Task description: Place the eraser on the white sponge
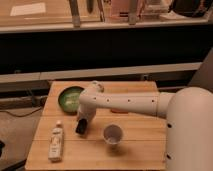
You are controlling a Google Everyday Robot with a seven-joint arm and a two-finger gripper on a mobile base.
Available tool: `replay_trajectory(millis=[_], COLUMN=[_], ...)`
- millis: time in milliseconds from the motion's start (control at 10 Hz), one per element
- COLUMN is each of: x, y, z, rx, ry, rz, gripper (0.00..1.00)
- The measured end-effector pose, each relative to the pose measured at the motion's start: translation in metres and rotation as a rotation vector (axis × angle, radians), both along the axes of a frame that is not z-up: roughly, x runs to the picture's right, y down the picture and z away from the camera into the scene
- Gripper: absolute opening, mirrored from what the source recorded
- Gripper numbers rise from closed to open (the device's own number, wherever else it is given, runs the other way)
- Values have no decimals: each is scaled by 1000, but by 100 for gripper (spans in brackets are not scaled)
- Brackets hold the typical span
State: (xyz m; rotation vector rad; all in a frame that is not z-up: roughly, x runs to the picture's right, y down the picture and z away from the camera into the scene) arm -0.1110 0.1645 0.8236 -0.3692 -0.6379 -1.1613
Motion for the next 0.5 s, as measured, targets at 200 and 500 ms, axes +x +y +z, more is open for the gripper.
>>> replay_trajectory(millis=[200, 500], x=[3, 4], y=[-15, -33], z=[8, 18], rx=[21, 57], ry=[10, 24], rz=[31, 58], gripper=[0, 0])
